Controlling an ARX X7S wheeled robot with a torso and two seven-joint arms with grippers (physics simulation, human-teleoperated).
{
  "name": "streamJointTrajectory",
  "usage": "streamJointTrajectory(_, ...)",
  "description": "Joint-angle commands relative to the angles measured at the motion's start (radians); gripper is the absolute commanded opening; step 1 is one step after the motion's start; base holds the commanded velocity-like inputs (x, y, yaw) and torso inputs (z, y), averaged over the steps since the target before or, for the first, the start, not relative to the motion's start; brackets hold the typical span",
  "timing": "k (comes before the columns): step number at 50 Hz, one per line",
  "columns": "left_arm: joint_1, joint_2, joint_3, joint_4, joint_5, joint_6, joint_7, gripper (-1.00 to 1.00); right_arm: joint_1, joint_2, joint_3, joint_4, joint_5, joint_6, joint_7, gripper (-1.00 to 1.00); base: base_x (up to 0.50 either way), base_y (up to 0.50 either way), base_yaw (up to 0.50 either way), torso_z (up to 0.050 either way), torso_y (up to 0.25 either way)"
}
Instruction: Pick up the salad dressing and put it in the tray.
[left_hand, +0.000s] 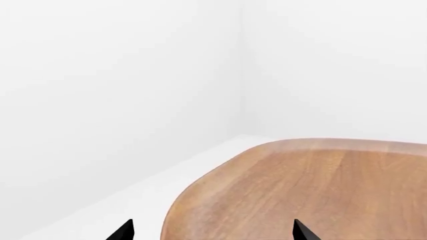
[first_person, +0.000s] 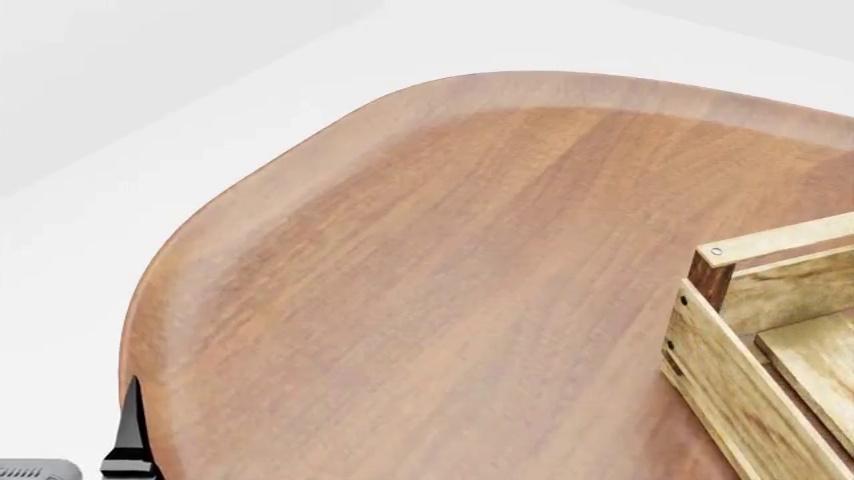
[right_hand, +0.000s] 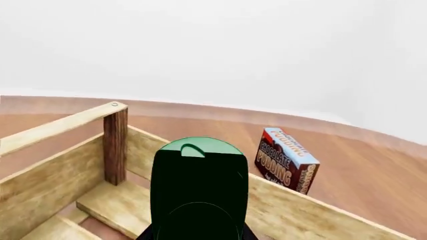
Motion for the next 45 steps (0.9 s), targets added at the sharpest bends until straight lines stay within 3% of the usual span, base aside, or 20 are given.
streamJointTrajectory(1,0.004,0.02,-0.016,-0.001,0.023,0.006,0.022,1.0,0.078,-0.01,0.028,0.238,-0.059,-0.123,-0.028,-1.0,0.0,0.0,0.0,0.0,0.0)
streamJointTrajectory(6,0.006,0.019,-0.016,-0.001,0.022,0.009,0.02,1.0,0.105,-0.018,0.021,0.365,-0.074,-0.202,-0.036,-1.0,0.0,0.0,0.0,0.0,0.0)
streamJointTrajectory(45,0.002,0.009,-0.003,-0.003,0.027,0.015,0.01,1.0,-0.069,-0.076,0.26,0.37,-0.189,-0.272,-0.036,-1.0,0.0,0.0,0.0,0.0,0.001)
